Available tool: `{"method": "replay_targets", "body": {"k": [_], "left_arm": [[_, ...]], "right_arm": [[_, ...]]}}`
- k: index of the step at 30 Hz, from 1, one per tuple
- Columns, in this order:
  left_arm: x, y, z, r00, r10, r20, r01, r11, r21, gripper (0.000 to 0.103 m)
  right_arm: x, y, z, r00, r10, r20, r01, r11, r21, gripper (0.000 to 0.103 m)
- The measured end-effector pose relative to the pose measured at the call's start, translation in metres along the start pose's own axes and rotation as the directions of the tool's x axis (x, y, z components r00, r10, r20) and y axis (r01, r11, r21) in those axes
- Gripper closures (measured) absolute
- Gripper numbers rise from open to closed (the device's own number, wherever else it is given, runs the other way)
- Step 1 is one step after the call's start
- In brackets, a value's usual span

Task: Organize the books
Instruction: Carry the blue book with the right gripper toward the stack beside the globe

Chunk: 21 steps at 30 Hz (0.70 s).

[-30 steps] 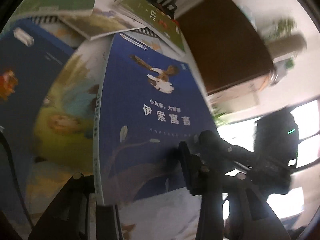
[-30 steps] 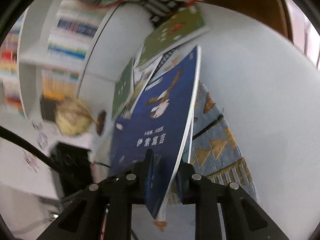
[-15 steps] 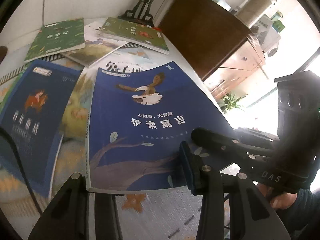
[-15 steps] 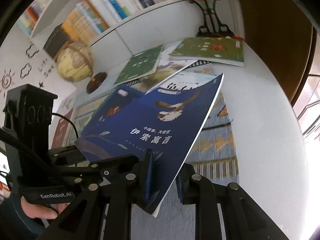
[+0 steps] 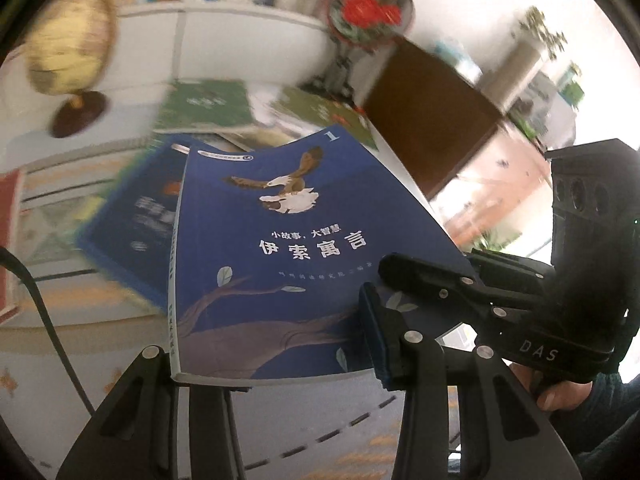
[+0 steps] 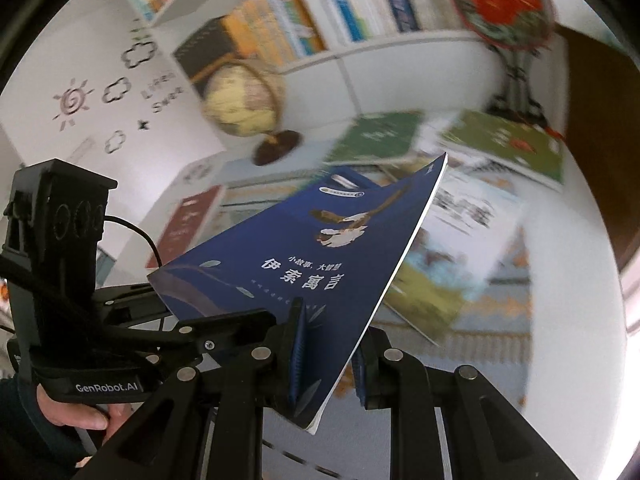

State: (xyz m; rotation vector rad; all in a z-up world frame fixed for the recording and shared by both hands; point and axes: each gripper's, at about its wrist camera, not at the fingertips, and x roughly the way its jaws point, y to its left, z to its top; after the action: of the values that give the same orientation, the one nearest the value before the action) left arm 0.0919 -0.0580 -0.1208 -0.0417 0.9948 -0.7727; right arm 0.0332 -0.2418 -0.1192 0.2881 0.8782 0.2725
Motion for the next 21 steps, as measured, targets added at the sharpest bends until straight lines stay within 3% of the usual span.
{"method": "replay_targets", "body": {"k": [9, 15, 21], "left_arm": [[-0.089, 0.095, 0.000, 0.986, 0.096, 0.138, -0.087, 0.994, -0.066, 0.065], [-0.142, 0.185, 0.000, 0.977, 0.136, 0.165, -0.121, 0.988, -0.098, 0.064], [-0.166, 0.260, -0.004, 0.973, 0.144, 0.180, -0.120, 0.983, -0.137, 0.064]], "right_arm": [[0.045, 0.114, 0.042, 0.994, 0.096, 0.045, -0.088, 0.983, -0.163, 0.084], [0.098, 0.205, 0.064, 0.992, 0.115, 0.048, -0.102, 0.970, -0.220, 0.084], [0.160, 0.276, 0.082, 0.991, 0.129, 0.031, -0.117, 0.960, -0.254, 0.084]]}}
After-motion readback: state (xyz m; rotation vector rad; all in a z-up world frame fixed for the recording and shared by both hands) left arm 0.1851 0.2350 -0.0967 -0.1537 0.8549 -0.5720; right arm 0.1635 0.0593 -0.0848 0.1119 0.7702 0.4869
